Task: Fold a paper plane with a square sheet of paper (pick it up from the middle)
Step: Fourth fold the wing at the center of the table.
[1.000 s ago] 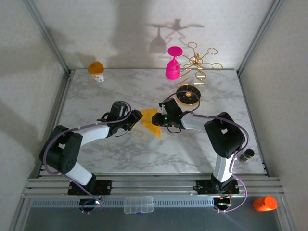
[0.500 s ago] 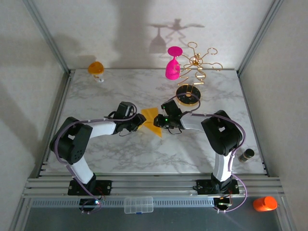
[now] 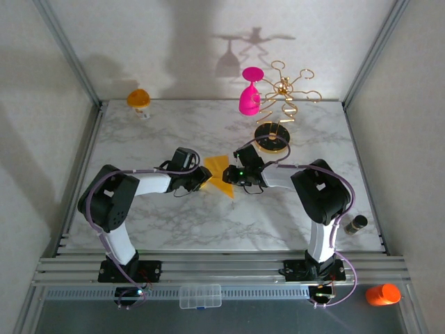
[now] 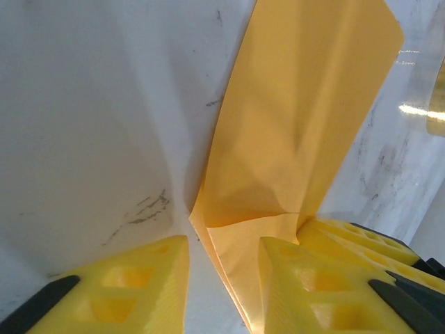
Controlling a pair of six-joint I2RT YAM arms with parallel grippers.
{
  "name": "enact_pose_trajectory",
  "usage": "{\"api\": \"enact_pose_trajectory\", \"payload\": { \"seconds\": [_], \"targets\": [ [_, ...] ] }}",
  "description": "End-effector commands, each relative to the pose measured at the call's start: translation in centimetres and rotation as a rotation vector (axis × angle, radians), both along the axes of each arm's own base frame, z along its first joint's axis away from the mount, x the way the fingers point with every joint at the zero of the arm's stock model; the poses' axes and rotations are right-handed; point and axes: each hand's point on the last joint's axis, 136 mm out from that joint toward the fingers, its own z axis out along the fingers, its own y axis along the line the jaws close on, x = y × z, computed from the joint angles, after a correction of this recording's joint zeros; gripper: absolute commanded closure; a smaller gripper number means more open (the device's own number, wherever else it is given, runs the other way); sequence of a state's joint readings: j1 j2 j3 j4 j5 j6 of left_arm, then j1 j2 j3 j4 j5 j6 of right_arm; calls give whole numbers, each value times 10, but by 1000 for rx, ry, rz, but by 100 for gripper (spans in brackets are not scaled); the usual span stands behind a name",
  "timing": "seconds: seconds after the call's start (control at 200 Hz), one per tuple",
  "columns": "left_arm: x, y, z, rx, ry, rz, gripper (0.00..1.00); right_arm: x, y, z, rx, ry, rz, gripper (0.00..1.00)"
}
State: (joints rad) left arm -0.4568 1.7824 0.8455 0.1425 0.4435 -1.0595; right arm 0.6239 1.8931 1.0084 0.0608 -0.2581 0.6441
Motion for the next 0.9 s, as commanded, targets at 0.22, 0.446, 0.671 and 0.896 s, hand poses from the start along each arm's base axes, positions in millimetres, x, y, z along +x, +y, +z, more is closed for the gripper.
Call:
{"api": "enact_pose_trajectory", "payload": {
  "seconds": [0.22,0.446,0.671,0.896],
  "targets": [
    [9,-10,6,-11,-30,-34,75,-12,-14,-26,-55,76,-15,75],
    [8,-11,3,-6,-26,-42,71,-12,-15,-28,-57,79,-17,75],
    [6,-8,-3,-8,-7,-33,73,-12,-15,-27,-57,77,-17,75],
    [10,-13,6,-31,-41,-50,79,-12,-15,-27,-57,76,-14,75]
  ]
}}
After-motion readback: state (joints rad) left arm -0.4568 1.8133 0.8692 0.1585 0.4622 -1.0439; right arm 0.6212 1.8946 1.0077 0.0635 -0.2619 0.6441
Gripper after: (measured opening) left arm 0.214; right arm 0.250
